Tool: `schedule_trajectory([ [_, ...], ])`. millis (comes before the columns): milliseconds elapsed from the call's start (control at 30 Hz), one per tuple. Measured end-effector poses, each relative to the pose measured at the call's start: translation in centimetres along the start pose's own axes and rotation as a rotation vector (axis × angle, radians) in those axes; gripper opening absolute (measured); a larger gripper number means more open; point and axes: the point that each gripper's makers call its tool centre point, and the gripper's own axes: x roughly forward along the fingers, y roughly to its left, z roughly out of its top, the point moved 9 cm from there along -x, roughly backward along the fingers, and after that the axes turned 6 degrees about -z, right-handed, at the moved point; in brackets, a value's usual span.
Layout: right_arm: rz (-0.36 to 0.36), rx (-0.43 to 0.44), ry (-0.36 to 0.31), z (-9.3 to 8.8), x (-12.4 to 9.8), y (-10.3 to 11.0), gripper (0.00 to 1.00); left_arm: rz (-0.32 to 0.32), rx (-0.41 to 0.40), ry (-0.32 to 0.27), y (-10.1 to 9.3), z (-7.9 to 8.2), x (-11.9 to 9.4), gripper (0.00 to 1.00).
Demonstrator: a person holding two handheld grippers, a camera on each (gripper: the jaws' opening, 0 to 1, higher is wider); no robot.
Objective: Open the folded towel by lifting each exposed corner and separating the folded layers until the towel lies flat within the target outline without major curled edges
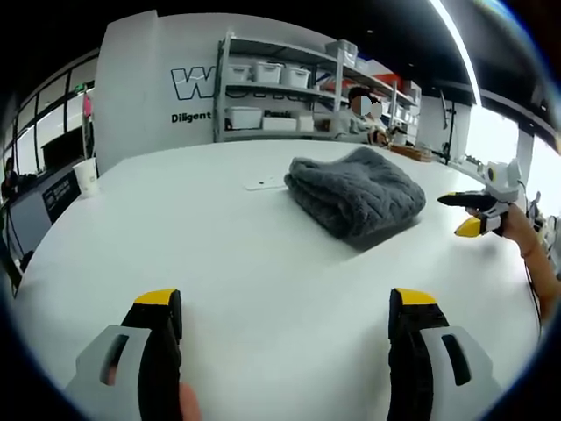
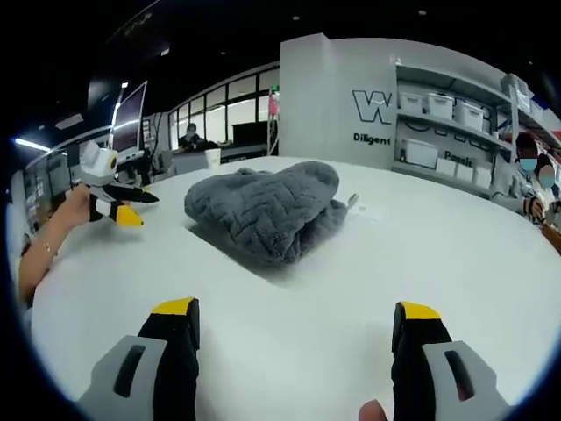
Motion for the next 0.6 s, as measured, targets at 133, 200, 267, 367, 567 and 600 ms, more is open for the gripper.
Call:
schedule_trajectory([
  [133, -0.002, 0.000, -0.001, 0.02, -0.03, -0.12, 0.91, 0.001, -0.001, 0.001, -0.02, -0.08, 0.00, 0.96],
  [200, -0.002, 0.000, 0.000, 0.02, -0.02, -0.16, 0.91, 0.002, -0.002, 0.003, -0.05, -0.14, 0.00, 0.96],
  [267, -0.002, -0.002, 0.001, 0.02, -0.01, -0.17, 0.91, 0.003, -0.002, 0.004, -0.10, -0.17, -0.02, 0.96],
  [367, -0.001, -0.005, 0.003, -0.01, -0.06, -0.13, 0.91, 0.004, -0.001, 0.003, -0.11, -0.18, -0.08, 0.96],
  [567, -0.001, -0.008, 0.004, -0.01, -0.07, -0.13, 0.91, 0.004, -0.001, 0.004, -0.17, -0.23, -0.10, 0.96],
  [600, -0.002, -0.010, 0.003, 0.02, -0.10, -0.13, 0.91, 0.004, 0.000, 0.005, -0.18, -0.23, -0.10, 0.96],
])
